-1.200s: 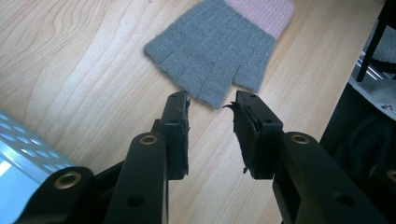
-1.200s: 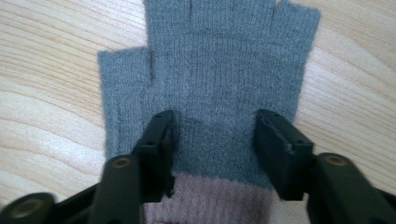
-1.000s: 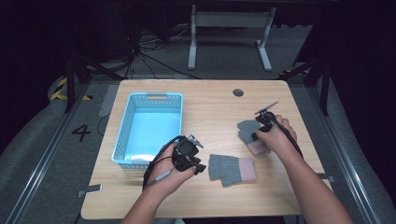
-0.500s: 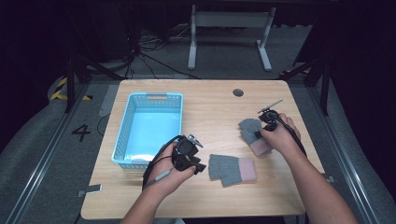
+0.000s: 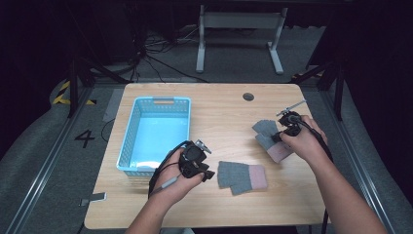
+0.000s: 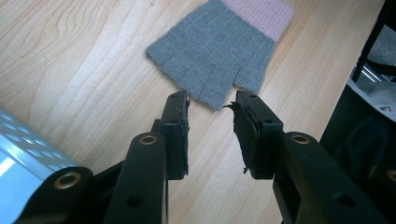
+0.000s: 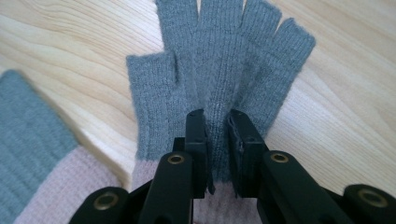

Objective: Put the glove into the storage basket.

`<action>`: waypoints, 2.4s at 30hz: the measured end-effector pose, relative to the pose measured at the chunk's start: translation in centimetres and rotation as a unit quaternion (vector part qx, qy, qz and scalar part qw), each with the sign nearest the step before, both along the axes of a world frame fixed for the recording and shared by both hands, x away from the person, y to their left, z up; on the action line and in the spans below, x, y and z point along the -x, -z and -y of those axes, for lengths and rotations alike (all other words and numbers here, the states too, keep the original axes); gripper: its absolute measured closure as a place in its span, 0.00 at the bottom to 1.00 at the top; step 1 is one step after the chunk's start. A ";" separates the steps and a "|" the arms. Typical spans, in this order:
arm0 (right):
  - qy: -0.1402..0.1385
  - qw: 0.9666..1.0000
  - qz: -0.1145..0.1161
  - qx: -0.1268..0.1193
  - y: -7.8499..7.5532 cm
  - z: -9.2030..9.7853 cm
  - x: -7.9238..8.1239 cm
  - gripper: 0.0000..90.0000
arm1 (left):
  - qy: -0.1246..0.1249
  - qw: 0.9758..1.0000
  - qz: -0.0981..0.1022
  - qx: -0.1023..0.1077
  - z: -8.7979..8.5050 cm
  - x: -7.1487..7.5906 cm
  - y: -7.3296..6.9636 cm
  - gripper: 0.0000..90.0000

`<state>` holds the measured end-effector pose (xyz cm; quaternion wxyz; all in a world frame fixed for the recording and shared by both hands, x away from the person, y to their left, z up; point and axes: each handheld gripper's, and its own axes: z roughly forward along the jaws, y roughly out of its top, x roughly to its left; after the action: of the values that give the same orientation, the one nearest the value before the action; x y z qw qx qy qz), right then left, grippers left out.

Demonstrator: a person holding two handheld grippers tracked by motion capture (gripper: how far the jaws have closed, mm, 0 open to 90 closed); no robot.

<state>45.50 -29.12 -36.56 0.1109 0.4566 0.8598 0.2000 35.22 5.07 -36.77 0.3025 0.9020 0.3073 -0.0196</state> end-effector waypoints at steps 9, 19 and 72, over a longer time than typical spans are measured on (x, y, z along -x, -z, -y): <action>-0.057 0.998 0.005 0.009 -1.6 -0.3 1.3 0.88 | -0.001 1.000 0.002 0.002 -0.2 0.0 -0.2 0.74; -0.112 0.994 0.004 0.004 -2.6 -1.6 3.2 0.88 | -0.004 1.000 0.003 0.003 -0.4 0.1 -0.3 0.74; -0.294 0.953 -0.055 0.044 3.9 -9.7 7.5 0.78 | 0.000 0.998 -0.055 -0.024 0.2 -0.2 2.7 0.83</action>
<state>38.02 -19.39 -40.47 0.0192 0.1890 0.9686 0.1603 35.45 4.88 -39.49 0.2631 0.9067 0.3238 -0.0616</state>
